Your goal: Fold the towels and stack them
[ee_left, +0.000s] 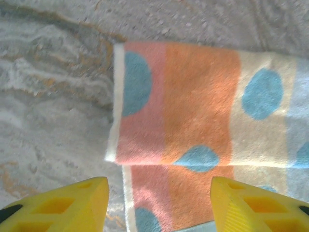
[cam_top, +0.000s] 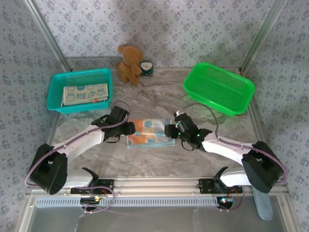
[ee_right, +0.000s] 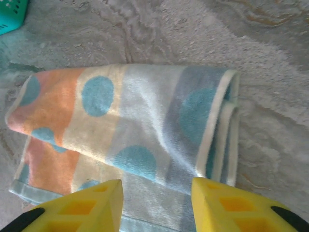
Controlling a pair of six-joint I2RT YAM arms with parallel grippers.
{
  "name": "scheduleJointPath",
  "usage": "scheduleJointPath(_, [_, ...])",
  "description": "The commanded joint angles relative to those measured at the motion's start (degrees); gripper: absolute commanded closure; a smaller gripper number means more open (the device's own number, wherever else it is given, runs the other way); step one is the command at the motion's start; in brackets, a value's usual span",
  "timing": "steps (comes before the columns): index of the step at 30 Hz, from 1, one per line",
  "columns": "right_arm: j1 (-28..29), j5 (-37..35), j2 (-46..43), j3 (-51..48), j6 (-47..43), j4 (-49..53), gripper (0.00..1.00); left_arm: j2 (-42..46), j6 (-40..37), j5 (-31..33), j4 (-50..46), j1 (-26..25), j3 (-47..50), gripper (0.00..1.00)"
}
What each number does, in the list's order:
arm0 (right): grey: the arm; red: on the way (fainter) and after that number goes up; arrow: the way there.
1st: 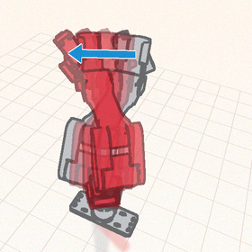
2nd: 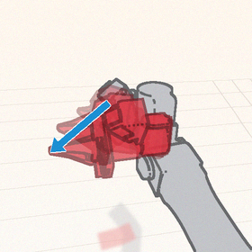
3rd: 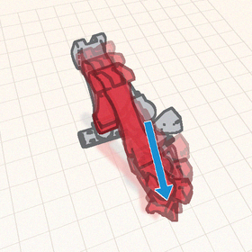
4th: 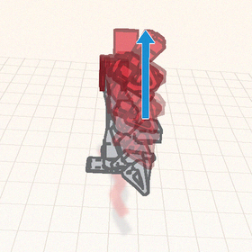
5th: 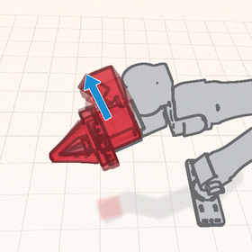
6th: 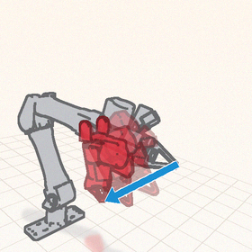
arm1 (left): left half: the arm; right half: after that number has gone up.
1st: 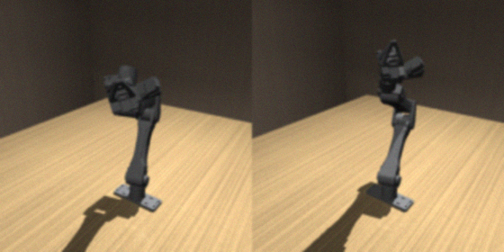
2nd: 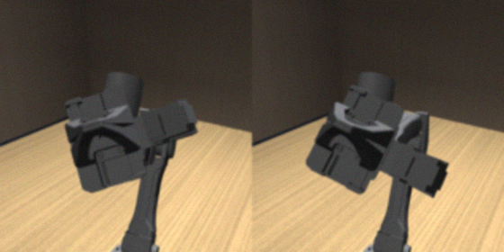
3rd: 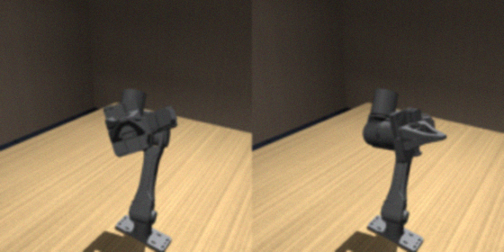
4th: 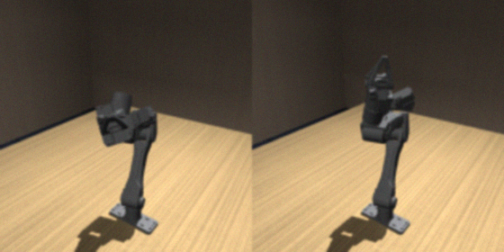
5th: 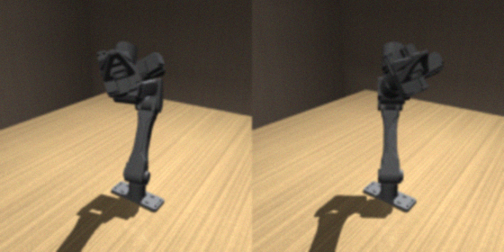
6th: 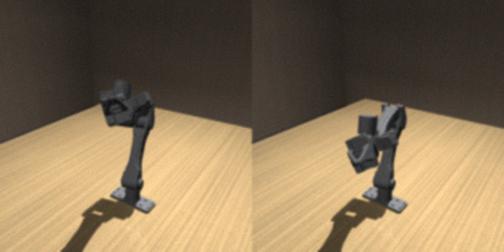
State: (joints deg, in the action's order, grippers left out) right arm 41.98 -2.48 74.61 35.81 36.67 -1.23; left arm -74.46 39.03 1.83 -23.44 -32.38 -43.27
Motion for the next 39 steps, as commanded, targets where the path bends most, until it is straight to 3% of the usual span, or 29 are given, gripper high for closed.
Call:
scheduleJointPath(1, [-1.1,-2.4,0.3,2.8,0.7,4.7,0.57,0.4,2.8,1.8,-2.4,0.1,-1.6,0.43])
scheduleJointPath(3, [-2.5,-1.0,2.2,4.7,0.6,7.1,0.62,-1.3,2.0,1.5,-3.4,0.9,-3.2,0.46])
scheduleJointPath(5, [-3.8,0.9,4.0,6.0,0.5,7.6,0.66,-3.3,1.3,0.4,-3.4,2.2,-4.8,0.55])
scheduleJointPath(8, [-5.1,2.2,6.5,7.7,1.0,8.8,0.72,-6.5,0.1,-2.1,-2.0,4.7,-6.3,0.59])
scheduleJointPath(17, [-5.7,4.7,12.3,9.1,2.2,8.2,0.74,-13.7,-2.3,-5.4,-0.3,6.7,-7.7,0.64])
scheduleJointPath(28, [-5.5,5.8,15.1,9.2,2.7,6.9,0.83,-14.6,-2.0,-6.9,1.2,6.7,-6.1,0.75])
scheduleJointPath(30, [-5.4,5.9,15.0,9.2,2.5,7.1,0.94,-14.7,-2.0,-6.8,1.3,6.8,-5.9,0.81])
scheduleJointPath(33, [-5.5,5.7,13.7,9.2,2.3,8.1,1.00,-14.1,-1.9,-6.8,0.9,6.7,-5.7,0.93])
scheduleJointPath(35, [-5.8,5.6,12.4,9.4,1.8,9.2,1.00,-13.1,-1.5,-6.7,0.3,6.7,-5.8,1.00])
scheduleJointPath(39, [-7.8,8.4,10.2,10.6,-0.1,13.1,1.00,-10.1,0.1,-6.5,-3.0,6.6,-7.0,1.00])
